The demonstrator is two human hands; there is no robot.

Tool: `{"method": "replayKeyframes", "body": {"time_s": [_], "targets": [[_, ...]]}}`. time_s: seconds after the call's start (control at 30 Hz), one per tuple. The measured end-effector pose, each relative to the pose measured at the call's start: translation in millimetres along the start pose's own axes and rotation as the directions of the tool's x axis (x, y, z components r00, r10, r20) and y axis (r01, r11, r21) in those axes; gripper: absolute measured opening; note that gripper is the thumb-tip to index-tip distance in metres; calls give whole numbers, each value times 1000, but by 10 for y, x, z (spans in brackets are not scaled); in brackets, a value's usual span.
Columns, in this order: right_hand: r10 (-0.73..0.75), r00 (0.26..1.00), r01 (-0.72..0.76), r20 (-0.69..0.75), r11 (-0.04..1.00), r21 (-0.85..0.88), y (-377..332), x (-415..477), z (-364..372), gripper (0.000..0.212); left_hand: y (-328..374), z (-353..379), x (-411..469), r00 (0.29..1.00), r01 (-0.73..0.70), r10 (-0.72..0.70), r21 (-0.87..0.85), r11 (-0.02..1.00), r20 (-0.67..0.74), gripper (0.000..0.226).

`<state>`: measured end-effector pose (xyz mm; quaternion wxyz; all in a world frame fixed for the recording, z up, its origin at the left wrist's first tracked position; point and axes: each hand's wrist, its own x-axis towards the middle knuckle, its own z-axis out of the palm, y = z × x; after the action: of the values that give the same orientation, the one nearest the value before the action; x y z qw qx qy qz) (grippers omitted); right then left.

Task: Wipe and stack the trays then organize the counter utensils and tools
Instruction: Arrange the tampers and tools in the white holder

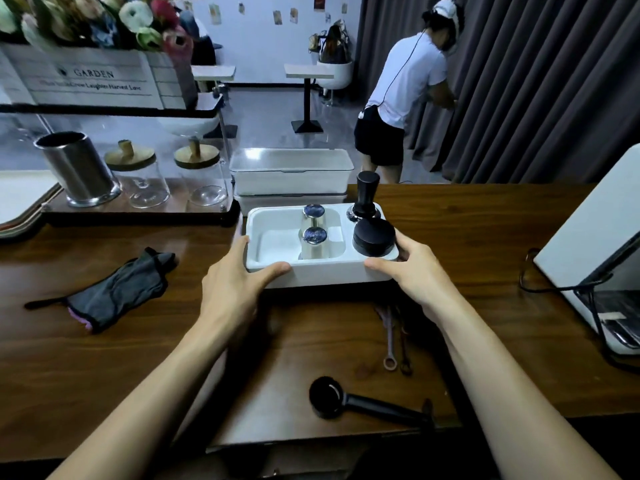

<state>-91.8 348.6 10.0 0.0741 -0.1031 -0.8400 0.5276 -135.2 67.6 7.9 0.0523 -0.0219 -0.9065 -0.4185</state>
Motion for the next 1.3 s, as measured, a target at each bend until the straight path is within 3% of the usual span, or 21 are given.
{"method": "replayKeyframes", "body": {"time_s": [0.23, 0.57, 0.8, 0.97, 1.3], "targets": [[-4, 1000, 3, 28, 1000, 22, 168, 144, -117, 79, -8, 188, 17, 998, 33, -32, 7, 999, -45, 80], [15, 999, -17, 37, 999, 35, 76, -112, 496, 98, -471, -336, -135, 996, 68, -65, 47, 997, -68, 97], [-26, 1000, 25, 12, 995, 99, -89, -516, 885, 78, -792, -622, -251, 998, 57, -56, 44, 997, -38, 90], [15, 1000, -15, -9, 998, 65, -158, -753, 995, 64, -971, -655, -356, 998, 64, -64, 4, 998, 23, 97], [82, 997, -83, 11, 994, 78, -34, -835, 1015, 94, -1018, -560, -439, 997, 67, -67, 8, 998, 44, 87]]}}
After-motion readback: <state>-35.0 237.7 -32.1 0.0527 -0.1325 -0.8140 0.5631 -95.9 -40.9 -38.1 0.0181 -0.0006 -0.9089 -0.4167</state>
